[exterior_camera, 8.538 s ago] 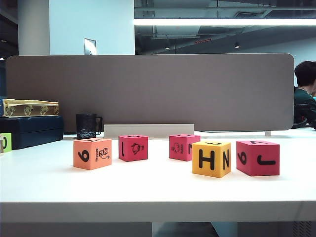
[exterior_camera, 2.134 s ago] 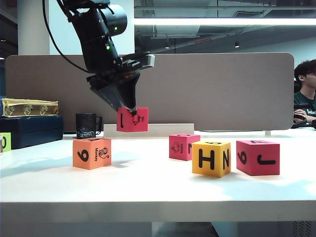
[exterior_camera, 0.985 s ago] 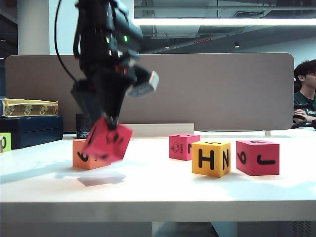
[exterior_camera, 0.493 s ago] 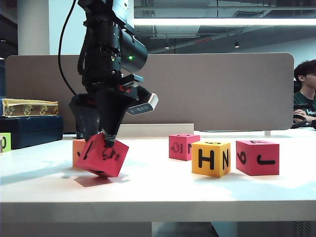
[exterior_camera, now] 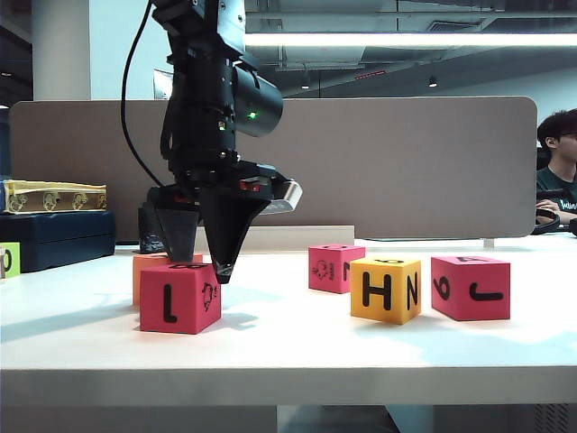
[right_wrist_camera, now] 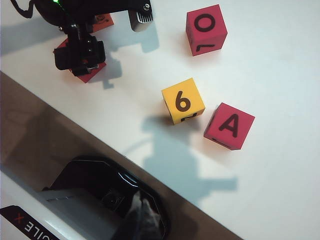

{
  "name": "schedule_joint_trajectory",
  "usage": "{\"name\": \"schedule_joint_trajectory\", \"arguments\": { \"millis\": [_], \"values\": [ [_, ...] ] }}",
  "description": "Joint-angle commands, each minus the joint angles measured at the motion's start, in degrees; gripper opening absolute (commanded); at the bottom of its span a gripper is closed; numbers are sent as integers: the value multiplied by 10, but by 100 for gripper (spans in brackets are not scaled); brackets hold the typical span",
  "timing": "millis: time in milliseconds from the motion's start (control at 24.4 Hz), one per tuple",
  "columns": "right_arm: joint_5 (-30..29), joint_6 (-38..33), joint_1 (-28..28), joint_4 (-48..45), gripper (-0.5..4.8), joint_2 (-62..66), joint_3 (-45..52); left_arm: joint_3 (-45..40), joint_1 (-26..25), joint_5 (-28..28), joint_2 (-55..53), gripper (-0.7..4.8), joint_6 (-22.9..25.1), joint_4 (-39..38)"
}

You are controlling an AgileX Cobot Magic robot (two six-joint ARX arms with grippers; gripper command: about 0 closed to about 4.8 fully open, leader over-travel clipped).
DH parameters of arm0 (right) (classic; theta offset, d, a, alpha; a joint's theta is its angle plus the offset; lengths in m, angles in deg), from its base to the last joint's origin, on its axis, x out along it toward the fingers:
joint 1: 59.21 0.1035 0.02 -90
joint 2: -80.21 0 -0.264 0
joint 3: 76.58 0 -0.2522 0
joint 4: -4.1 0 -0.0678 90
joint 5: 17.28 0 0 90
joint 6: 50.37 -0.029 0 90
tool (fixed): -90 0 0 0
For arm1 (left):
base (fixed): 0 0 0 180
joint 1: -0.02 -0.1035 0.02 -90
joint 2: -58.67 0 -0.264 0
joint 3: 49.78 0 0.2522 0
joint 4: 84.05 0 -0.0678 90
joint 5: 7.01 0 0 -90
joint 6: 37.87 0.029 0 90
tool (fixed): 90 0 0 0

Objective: Select the appropriate blocks from the scattered letter blocks on the table and arrange them in a row to spell out "ALOHA".

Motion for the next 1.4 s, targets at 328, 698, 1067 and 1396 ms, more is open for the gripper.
{"name": "schedule_joint_trajectory", "arguments": {
  "millis": [328, 698, 1067, 1396],
  "values": [
    [1, 2, 0, -11, -4, 4, -2, 89, 16, 45, 12, 355, -2, -46],
    [-8, 2, 1, -45, -4, 29, 33, 158, -3, 36, 103, 277, -3, -34],
    [-67, 4, 8, -128, -5, 94, 49, 156, -47, -56, 210, 50, -11, -34],
    [-67, 7, 87, -221, -5, 215, 49, 156, -91, -53, 271, -6, -12, -67]
  ]
}}
